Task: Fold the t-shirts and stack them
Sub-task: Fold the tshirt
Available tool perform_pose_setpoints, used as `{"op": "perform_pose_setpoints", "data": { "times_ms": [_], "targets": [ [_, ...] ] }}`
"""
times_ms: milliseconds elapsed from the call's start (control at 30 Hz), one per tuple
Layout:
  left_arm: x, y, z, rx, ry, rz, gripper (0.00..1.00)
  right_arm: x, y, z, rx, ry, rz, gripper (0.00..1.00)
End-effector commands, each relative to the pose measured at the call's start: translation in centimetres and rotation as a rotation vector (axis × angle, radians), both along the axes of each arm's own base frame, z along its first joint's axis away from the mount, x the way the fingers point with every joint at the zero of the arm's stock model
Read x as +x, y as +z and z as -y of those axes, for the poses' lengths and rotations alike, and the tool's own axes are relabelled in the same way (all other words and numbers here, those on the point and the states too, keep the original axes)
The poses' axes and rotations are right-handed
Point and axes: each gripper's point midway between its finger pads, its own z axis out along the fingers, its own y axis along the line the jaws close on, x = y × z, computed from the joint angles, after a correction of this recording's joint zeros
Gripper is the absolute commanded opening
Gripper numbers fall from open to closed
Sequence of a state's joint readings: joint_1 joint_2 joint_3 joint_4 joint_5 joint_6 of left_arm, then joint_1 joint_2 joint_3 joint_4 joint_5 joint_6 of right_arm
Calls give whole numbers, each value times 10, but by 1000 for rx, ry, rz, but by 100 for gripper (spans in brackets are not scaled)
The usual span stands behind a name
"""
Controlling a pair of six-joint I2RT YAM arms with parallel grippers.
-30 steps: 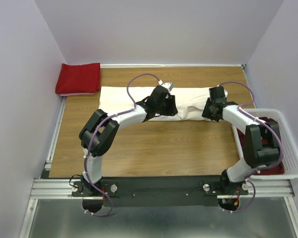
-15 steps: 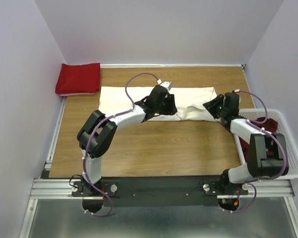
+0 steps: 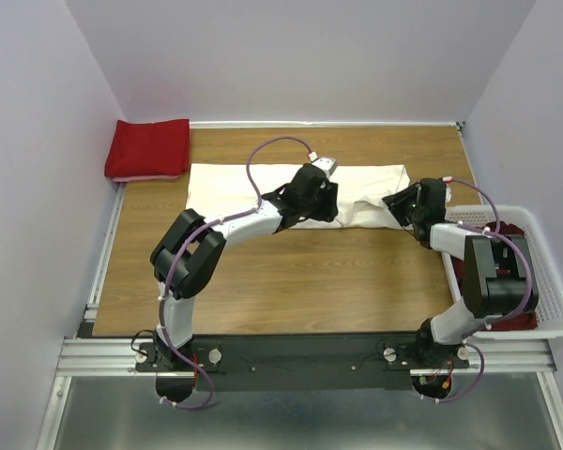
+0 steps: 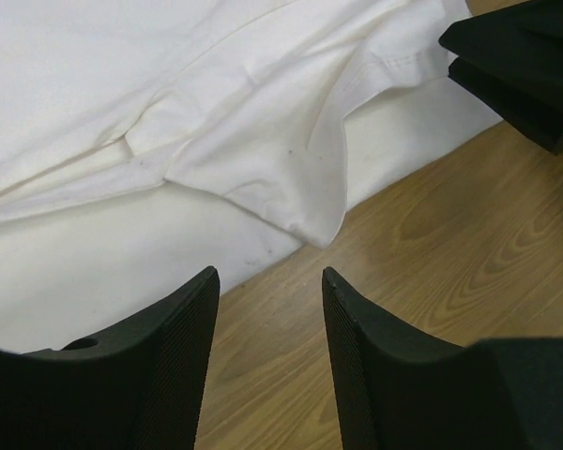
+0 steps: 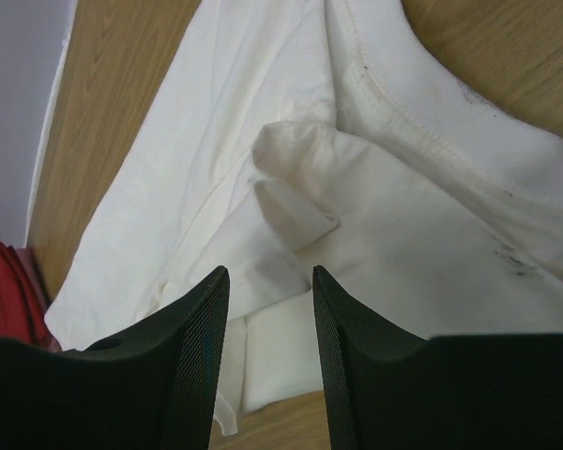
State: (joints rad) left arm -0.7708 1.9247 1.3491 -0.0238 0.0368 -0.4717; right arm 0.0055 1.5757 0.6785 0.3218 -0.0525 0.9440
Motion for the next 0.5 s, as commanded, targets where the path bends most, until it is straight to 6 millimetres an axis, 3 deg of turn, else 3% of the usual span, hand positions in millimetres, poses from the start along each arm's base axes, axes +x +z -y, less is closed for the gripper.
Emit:
{"op": "perform_pose_setpoints", "data": {
  "times_ms": [0, 300, 467],
  "targets": [
    [5, -3, 6, 74, -17, 61, 56, 1, -16, 8, -5, -48, -26, 48],
    [4, -2, 20, 134, -77, 127, 57, 0, -26, 6, -1, -40, -42, 45],
    [-1, -7, 33, 164, -128, 155, 57, 4, -21, 5, -2, -37, -22, 36]
  ]
}}
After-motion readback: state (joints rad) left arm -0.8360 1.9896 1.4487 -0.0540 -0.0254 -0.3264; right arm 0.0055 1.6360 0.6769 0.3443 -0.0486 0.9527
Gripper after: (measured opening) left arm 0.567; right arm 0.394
